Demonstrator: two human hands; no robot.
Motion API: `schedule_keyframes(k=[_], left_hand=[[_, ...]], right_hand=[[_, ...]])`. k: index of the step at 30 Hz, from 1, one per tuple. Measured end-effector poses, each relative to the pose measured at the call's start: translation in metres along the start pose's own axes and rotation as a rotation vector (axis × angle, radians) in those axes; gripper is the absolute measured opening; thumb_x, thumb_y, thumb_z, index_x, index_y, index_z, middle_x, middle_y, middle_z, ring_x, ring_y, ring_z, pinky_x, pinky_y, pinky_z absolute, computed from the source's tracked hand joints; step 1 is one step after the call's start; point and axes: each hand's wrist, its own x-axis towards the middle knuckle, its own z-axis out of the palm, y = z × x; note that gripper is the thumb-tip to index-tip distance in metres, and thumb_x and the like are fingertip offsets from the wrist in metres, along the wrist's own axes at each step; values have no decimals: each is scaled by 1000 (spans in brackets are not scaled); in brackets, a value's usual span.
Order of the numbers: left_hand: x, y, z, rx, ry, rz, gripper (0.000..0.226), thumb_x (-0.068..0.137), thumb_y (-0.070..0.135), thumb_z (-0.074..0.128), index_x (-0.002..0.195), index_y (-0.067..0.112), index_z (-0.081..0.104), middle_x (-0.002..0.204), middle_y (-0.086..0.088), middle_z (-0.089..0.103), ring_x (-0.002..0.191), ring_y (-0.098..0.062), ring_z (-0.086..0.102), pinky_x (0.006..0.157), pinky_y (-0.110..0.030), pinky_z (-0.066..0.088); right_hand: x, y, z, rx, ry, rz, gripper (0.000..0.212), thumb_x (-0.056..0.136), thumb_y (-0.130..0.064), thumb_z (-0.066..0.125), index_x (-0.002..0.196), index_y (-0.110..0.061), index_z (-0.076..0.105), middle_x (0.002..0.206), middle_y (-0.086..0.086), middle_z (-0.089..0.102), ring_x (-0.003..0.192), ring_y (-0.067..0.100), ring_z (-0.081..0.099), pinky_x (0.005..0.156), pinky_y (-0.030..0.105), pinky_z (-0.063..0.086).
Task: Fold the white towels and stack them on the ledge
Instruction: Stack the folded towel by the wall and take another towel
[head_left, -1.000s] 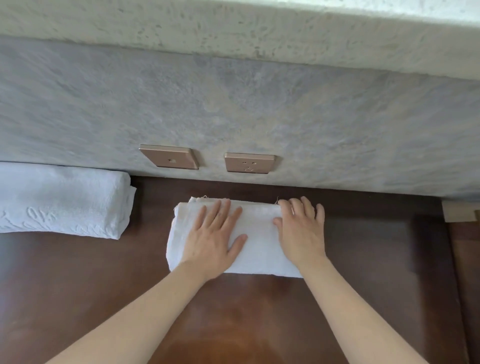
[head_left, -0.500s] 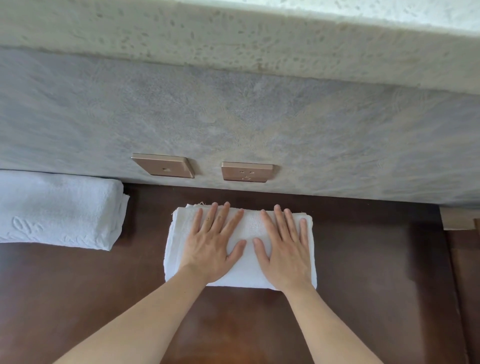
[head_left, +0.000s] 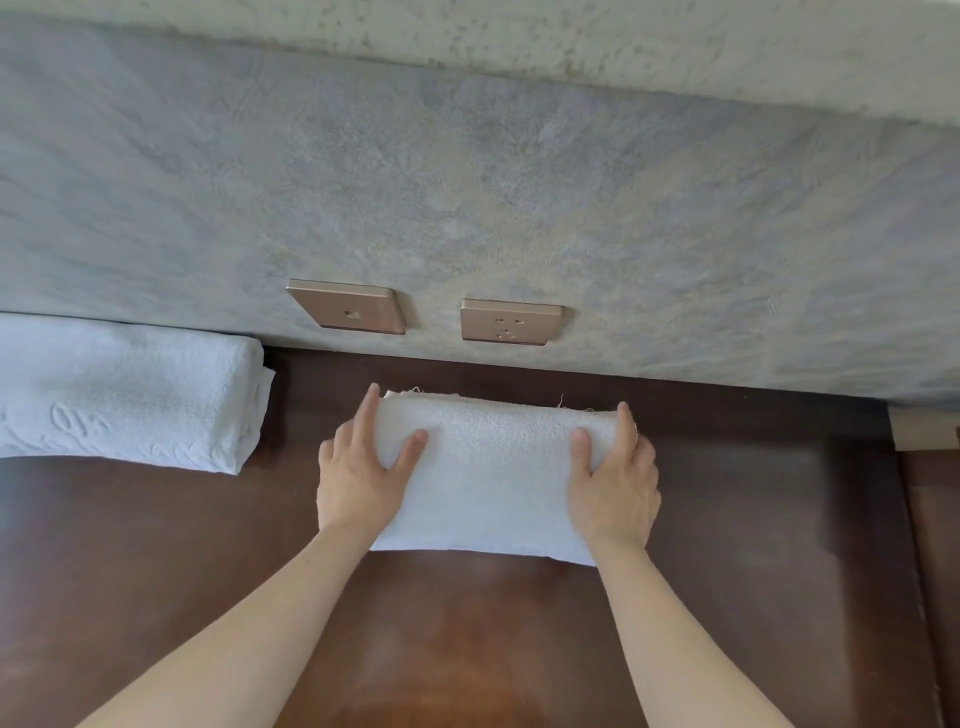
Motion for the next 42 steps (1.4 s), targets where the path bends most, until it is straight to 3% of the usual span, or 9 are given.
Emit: schedule_keyframes(k=[6, 9, 13, 18, 23, 27, 36, 40, 42], left_hand=[[5, -2, -6, -268, -67, -322, 76, 73, 84, 55, 122, 27, 47, 115, 4, 56, 107, -19, 56, 81, -33, 40], [11, 7, -10, -209, -156, -460, 83, 68, 89, 51, 107, 17, 46, 91, 3, 55, 86, -19, 55, 63, -30, 36], [8, 13, -16, -228, -223, -551, 91, 67, 91, 49, 106, 9, 48, 88, -2, 58, 74, -14, 53, 54, -27, 31], [-29, 3, -37, -291, -139, -480, 69, 63, 93, 51, 83, 27, 52, 85, 6, 63, 76, -8, 56, 57, -24, 35], [-75, -25, -90, -368, -50, -398, 66, 60, 95, 51, 89, 36, 64, 86, 13, 71, 82, -7, 66, 65, -26, 45], [-77, -62, -147, -405, 29, -355, 66, 60, 94, 53, 87, 36, 66, 81, 14, 72, 80, -6, 68, 65, -27, 47], [35, -174, -304, -348, 116, -209, 51, 74, 85, 53, 85, 35, 60, 87, 16, 63, 81, -3, 58, 65, -24, 40], [96, -202, -358, -251, 139, -177, 61, 81, 80, 50, 100, 23, 62, 92, 6, 65, 87, -20, 62, 75, -36, 45], [122, -215, -377, -241, 128, -153, 64, 80, 81, 49, 97, 21, 61, 90, 1, 66, 84, -20, 61, 67, -36, 43]], right_hand=[[2, -7, -8, 187, 19, 246, 75, 89, -74, 38, 147, -29, 23, 136, 17, 48, 120, 41, 48, 98, 52, 40], [11, -6, -14, 205, -62, 339, 88, 84, -79, 43, 141, -12, 34, 131, 19, 52, 117, 43, 53, 96, 50, 45], [18, 5, -25, 289, -171, 361, 87, 79, -81, 52, 124, -7, 47, 115, 13, 59, 101, 35, 59, 80, 40, 46], [4, 7, -33, 331, -229, 280, 76, 86, -77, 45, 119, -9, 47, 106, 8, 54, 95, 31, 54, 78, 37, 40], [-39, -21, -46, 346, -336, 179, 83, 93, -72, 37, 142, -5, 40, 136, 18, 54, 122, 39, 53, 90, 42, 41], [-74, -75, -42, 334, -364, 93, 81, 96, -70, 30, 146, -7, 34, 141, 18, 52, 125, 39, 51, 96, 43, 40], [-143, -251, 22, 393, -344, 18, 79, 97, -69, 26, 145, -7, 36, 141, 13, 51, 122, 32, 51, 86, 36, 37], [-145, -325, 49, 438, -297, 9, 78, 98, -68, 27, 145, -7, 39, 138, 12, 53, 120, 31, 53, 83, 33, 36], [-145, -355, 60, 457, -288, -1, 75, 98, -68, 28, 141, -8, 42, 122, 7, 58, 108, 28, 56, 81, 34, 37]])
